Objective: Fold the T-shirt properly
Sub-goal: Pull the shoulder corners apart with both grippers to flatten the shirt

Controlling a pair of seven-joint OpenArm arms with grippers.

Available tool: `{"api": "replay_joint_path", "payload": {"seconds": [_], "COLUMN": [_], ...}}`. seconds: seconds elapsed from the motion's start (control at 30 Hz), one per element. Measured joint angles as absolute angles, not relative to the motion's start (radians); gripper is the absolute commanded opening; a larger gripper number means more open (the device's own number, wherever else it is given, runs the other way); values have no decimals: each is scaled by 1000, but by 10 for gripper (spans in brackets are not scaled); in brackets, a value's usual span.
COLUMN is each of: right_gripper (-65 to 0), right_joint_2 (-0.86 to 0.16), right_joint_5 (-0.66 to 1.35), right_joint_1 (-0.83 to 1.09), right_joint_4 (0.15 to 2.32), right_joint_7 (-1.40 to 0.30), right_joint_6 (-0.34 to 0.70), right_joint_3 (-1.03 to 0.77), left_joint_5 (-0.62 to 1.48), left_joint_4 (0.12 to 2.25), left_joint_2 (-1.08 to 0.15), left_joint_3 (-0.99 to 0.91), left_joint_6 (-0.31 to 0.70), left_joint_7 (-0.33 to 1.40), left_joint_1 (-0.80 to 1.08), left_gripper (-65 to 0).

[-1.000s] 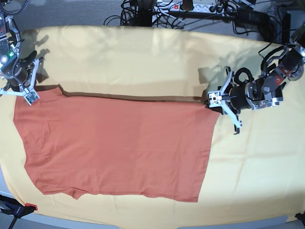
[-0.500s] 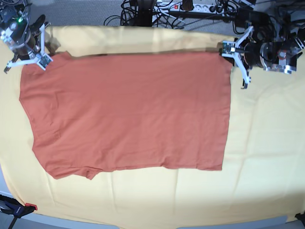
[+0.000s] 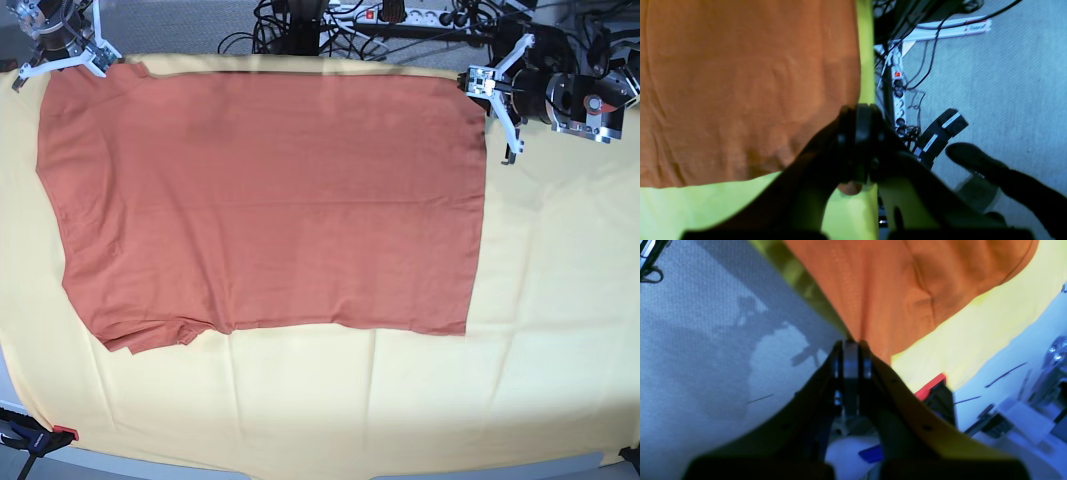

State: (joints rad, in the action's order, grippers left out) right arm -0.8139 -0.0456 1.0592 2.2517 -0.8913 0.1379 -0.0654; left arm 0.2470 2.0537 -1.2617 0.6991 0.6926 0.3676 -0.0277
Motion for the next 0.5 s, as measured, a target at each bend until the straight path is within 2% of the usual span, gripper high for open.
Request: {"api": "replay_joint_path", "payload": {"seconds": [0.2,0.33,0.5], "right_gripper": [-650,-650,-650], "right_joint_2": [-814,-819,-818], "right_joint_5": [-131,-212,-250], "right_joint_1": [1059,1056,1010], "right_joint_4": [2252,2252,2251], "right_joint_7": [-882,-789,-691], "right_joint_6": [92,48,72], "right_joint_3": [-65,-65,-65], "left_joint_5": [245,250,235], "left_joint_4": [2111,2231,2273], "left_joint_2": [-1266,-1329,-1358], "left_joint_3": [699,699,694], "left_joint_6": [692,693,694], "left_joint_7": [447,523,521], "left_joint_1": [-28,-44,-95], "left_gripper": [-650,-650,-650]}}
